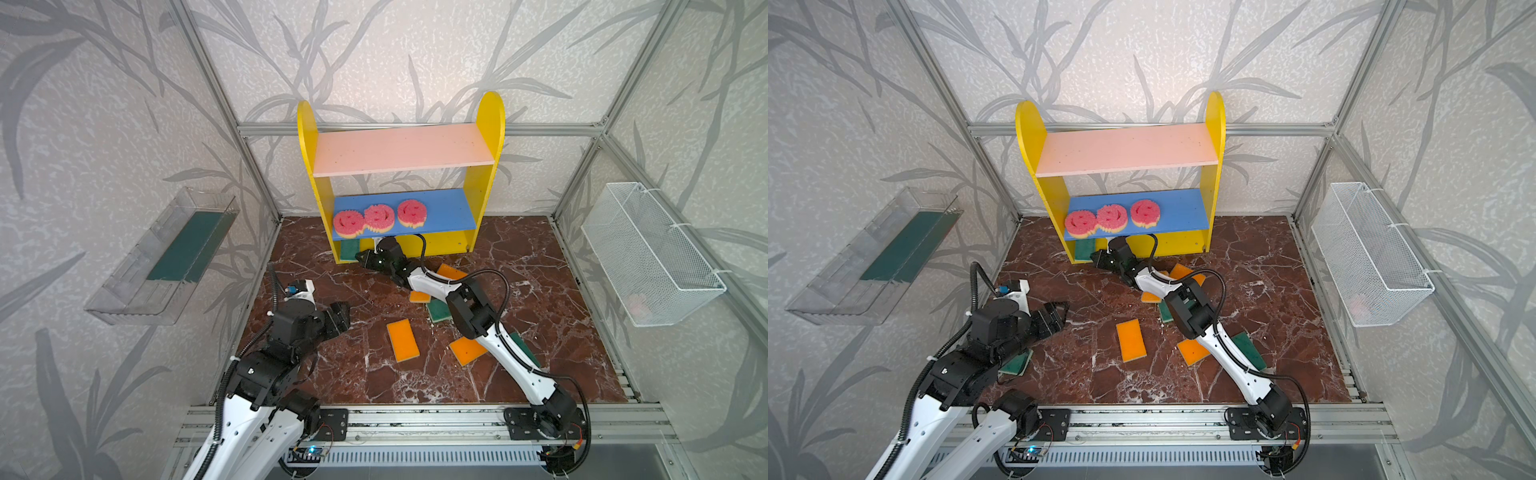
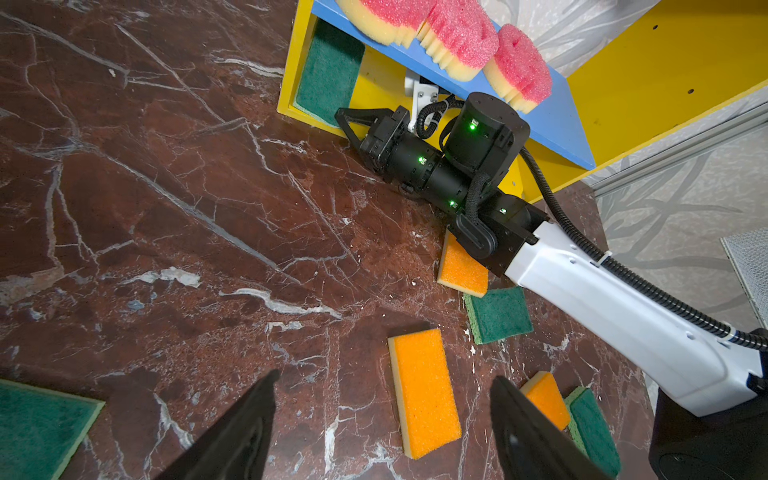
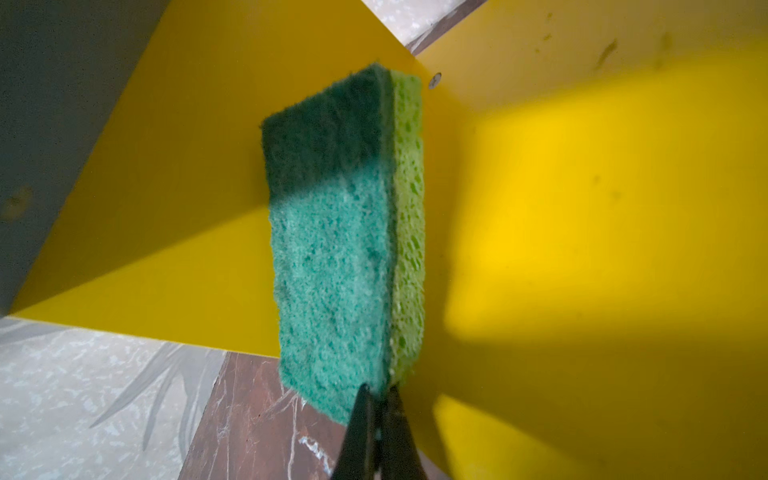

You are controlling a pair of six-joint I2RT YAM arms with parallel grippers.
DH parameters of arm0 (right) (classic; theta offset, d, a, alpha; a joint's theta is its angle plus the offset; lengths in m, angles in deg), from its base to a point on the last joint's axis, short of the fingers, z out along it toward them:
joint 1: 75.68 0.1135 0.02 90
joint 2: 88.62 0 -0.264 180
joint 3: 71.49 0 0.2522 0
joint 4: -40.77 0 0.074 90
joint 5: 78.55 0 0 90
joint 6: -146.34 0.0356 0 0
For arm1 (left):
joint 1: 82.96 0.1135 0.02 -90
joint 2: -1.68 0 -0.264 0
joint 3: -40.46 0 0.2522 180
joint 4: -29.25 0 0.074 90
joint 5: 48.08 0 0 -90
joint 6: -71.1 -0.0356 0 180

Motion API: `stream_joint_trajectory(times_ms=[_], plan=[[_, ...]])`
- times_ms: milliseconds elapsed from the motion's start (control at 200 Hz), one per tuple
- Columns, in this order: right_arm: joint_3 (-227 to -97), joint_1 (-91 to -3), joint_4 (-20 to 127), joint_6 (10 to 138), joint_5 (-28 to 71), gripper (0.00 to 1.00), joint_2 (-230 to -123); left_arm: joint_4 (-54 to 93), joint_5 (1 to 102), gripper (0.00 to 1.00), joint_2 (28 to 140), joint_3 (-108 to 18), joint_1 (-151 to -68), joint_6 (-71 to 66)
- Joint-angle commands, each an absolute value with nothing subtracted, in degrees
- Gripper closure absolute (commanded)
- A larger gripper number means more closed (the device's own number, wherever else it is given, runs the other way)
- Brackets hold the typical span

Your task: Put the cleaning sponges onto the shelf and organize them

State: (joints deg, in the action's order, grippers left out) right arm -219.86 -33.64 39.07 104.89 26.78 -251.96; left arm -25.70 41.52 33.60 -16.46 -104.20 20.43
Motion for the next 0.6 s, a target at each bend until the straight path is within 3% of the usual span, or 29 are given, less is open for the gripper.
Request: stream_joint_trajectory(times_ms=[0, 120, 240, 595], plan=[[-223.4, -33.7, 38.7, 102.8, 26.2, 0.95, -252.6, -25.2, 40.8, 0.18, 33.6, -17.2, -103.7, 20.0], [-223.5, -33.7, 39.1, 102.5, 26.1, 0.78, -252.5, -24.9, 40.9, 0.18, 33.9, -17.2, -103.7, 19.9], [-223.8, -33.7, 39.6, 101.9, 26.2, 0.68, -252.3, -24.5, 41.0, 0.18, 34.2, -17.1, -103.7, 20.0], [-227.1, -33.8, 41.9, 101.7, 26.0, 0.62, -253.8, -24.5, 41.2, 0.18, 34.2, -16.9, -103.4, 20.3]])
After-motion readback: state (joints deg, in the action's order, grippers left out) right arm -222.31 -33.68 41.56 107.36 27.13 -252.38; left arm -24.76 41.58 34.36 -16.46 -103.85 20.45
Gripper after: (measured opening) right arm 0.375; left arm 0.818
